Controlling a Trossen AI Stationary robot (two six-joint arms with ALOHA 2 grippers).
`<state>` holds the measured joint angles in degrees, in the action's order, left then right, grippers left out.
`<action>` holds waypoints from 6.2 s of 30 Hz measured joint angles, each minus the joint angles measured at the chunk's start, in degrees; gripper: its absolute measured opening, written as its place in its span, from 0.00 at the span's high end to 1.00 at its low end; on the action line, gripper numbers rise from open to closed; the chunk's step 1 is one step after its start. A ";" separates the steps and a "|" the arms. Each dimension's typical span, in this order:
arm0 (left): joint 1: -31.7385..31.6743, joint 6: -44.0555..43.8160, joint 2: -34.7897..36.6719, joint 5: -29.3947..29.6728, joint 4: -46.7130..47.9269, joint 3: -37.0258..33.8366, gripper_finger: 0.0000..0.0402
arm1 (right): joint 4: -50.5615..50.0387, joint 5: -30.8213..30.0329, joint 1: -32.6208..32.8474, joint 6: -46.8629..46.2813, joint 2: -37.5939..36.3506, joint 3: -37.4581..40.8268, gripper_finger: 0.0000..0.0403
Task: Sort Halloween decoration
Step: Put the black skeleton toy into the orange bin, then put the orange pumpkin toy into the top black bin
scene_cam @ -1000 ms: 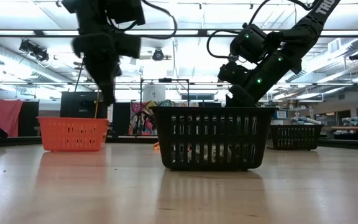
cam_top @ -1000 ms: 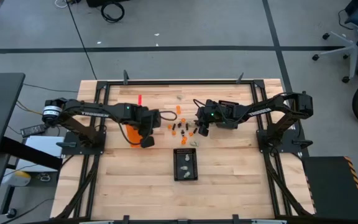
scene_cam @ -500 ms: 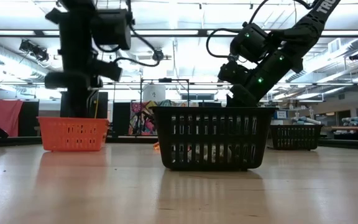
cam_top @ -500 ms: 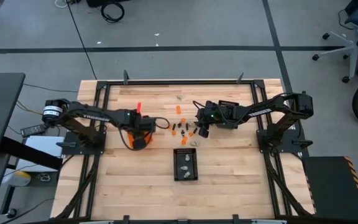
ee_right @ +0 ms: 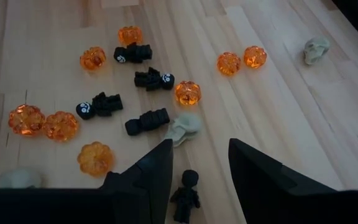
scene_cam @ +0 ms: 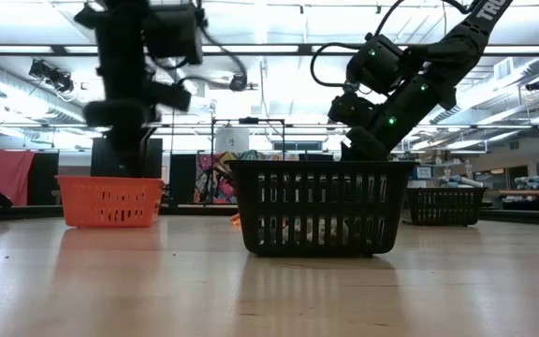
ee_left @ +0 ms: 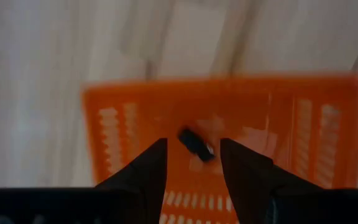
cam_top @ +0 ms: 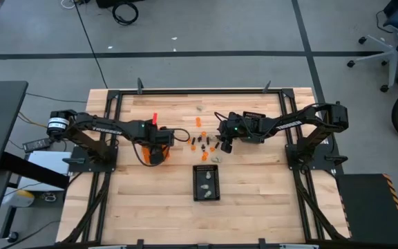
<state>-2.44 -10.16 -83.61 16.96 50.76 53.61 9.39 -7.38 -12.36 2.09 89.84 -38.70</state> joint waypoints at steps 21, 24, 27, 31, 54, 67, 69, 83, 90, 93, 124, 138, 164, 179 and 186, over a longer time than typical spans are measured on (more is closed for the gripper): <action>-4.85 3.88 -12.94 -1.84 -30.25 2.24 0.61 | 0.94 0.00 -0.02 0.15 0.00 0.00 0.60; -4.85 2.04 -14.23 -1.85 -34.12 2.24 0.61 | 1.09 0.00 -0.02 0.44 0.00 0.00 0.60; -4.85 0.00 -14.78 -2.18 -37.65 2.26 0.61 | 1.07 0.00 -0.02 0.49 0.00 0.00 0.60; -4.90 -3.82 -14.71 -3.89 -42.07 2.26 0.61 | 1.28 0.00 -0.02 0.55 0.00 0.00 0.60; -6.12 -4.77 -22.60 -3.31 -48.06 2.29 0.61 | 1.32 0.00 -0.02 1.08 0.00 0.00 0.60; -5.99 -0.48 -23.28 -5.27 -46.75 2.35 0.76 | 1.27 0.00 -0.02 1.09 0.00 0.00 0.60; -5.97 0.72 -23.28 -5.34 -46.70 2.35 0.80 | 1.25 0.00 -0.02 1.09 0.00 0.00 0.60; -6.03 5.44 -15.95 -5.75 -40.93 2.25 0.89 | 1.14 -0.33 -0.02 1.09 0.00 0.00 0.60; -5.68 3.89 -6.68 -5.02 -32.67 2.24 0.89 | 1.16 -0.46 -0.02 1.07 0.00 0.00 0.60; -5.68 1.90 -2.75 -4.88 -26.72 2.30 0.89 | 1.00 -0.46 -0.02 0.90 0.00 0.00 0.60; -2.23 -8.44 2.64 -1.58 -4.31 -5.71 0.85 | -0.26 -0.44 1.16 0.45 0.00 0.02 0.60; -2.25 -10.83 2.60 -1.20 -11.38 -11.88 0.78 | 1.29 -0.44 1.13 0.48 0.02 0.02 0.60; -4.25 0.13 -4.81 -0.45 -27.93 0.41 0.52 | 1.04 -0.44 1.13 0.46 0.00 0.02 0.60; -4.60 3.48 -17.05 -0.73 -37.88 0.38 0.52 | 0.46 -0.44 1.13 0.48 0.02 0.02 0.60; -6.11 3.04 -18.43 -0.94 -38.37 0.38 0.53 | 0.41 -0.44 1.13 0.50 0.02 0.02 0.60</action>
<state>-8.55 -7.11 -102.04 16.02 12.39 54.00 9.80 -7.81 -11.22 2.59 89.86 -38.68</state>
